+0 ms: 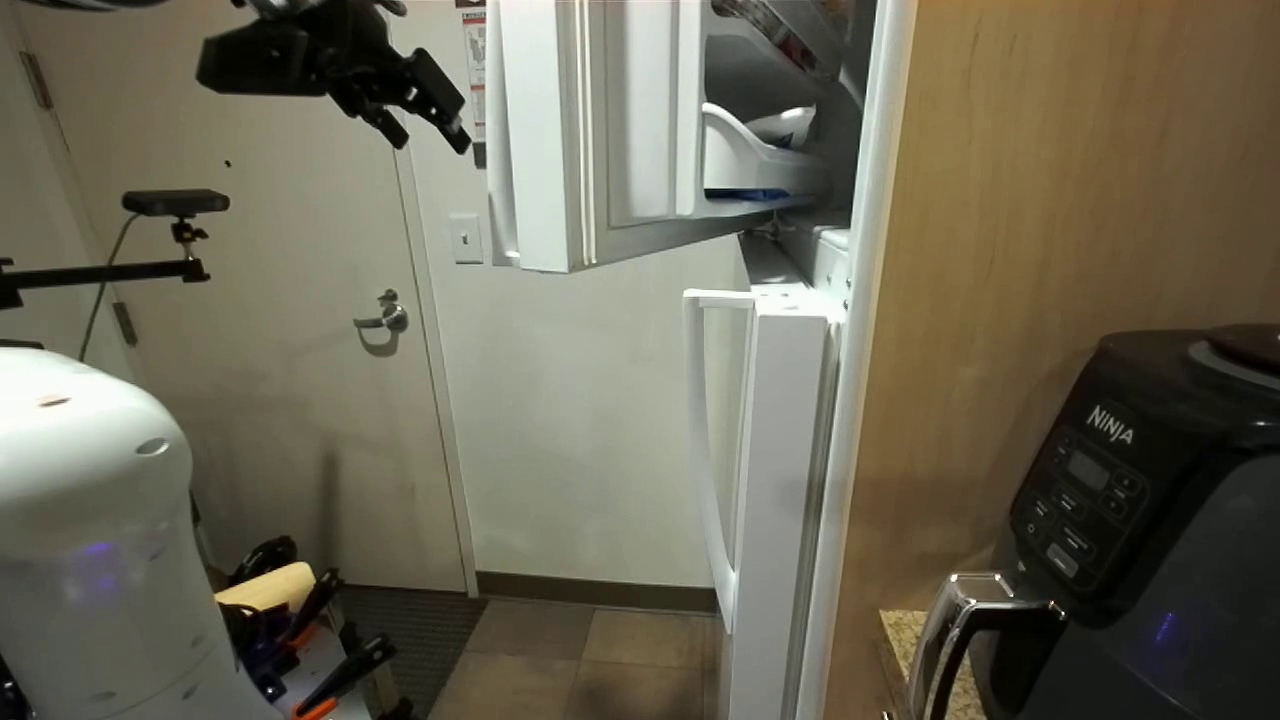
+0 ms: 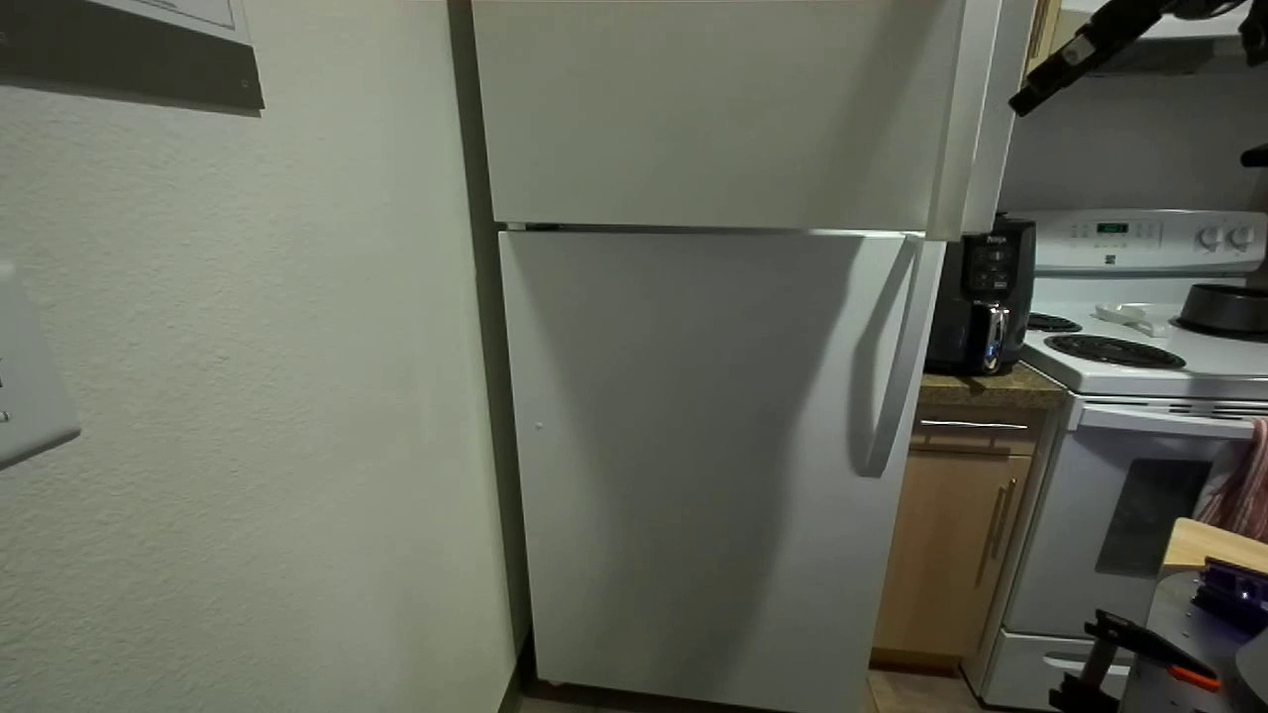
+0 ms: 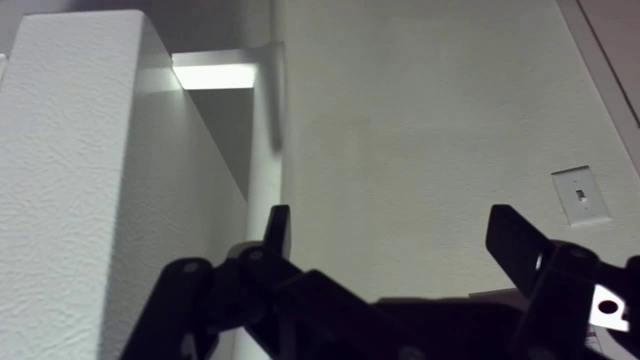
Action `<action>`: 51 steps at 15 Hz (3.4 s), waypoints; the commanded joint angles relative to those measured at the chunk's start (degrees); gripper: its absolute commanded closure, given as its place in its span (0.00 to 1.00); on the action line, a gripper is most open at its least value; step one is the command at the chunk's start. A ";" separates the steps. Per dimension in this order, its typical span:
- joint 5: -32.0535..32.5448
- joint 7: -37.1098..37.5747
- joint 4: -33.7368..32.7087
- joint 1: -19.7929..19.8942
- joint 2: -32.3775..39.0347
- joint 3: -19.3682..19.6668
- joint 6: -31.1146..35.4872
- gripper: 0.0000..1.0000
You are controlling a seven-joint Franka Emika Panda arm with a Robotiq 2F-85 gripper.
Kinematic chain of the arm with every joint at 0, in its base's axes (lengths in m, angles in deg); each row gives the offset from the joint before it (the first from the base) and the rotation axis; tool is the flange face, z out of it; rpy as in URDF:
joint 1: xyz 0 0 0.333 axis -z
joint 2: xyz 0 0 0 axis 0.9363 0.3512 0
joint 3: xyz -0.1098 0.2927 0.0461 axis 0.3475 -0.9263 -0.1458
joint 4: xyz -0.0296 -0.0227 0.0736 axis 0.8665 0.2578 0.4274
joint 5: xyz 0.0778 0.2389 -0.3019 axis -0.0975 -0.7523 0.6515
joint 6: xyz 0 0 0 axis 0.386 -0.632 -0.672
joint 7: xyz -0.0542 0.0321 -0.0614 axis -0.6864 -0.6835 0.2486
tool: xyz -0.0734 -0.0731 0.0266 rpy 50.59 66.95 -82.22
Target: Open the top door of the fridge
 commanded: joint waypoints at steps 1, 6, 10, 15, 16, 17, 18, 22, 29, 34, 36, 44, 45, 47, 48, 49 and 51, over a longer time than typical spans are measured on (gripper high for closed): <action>-1.73 -2.92 -2.74 0.59 -2.48 1.27 -5.46 0.00; 4.47 -2.84 -1.84 10.68 3.69 4.47 1.71 0.00; 8.96 0.61 -0.37 19.39 13.06 4.10 14.33 0.00; 9.69 3.36 -1.22 24.44 23.80 1.36 21.59 0.00; 9.06 1.60 -1.45 23.42 24.60 2.33 21.73 0.00; 8.22 0.15 -1.94 21.96 25.00 3.28 20.92 0.00; 8.13 -0.58 -2.10 21.42 25.16 3.58 20.90 0.00; 7.34 -3.94 -1.96 18.33 24.02 5.91 19.63 0.00; 6.59 -8.88 -0.63 13.98 18.80 7.48 14.82 0.00; 6.48 -8.83 0.08 11.74 15.20 6.73 10.05 0.00; 6.51 -8.91 0.45 10.79 14.20 6.43 9.04 0.00; 6.05 -9.49 0.99 7.18 11.21 5.20 5.98 0.00; 5.85 -9.54 0.97 6.58 10.86 5.03 5.41 0.00; 5.30 -9.42 0.97 5.26 10.13 4.50 4.38 0.00; 5.03 -9.42 1.02 4.64 9.82 4.25 3.98 0.00; 4.61 -9.39 1.06 3.99 9.47 3.96 3.57 0.00; 3.75 -9.38 1.19 2.75 8.93 3.32 3.03 0.00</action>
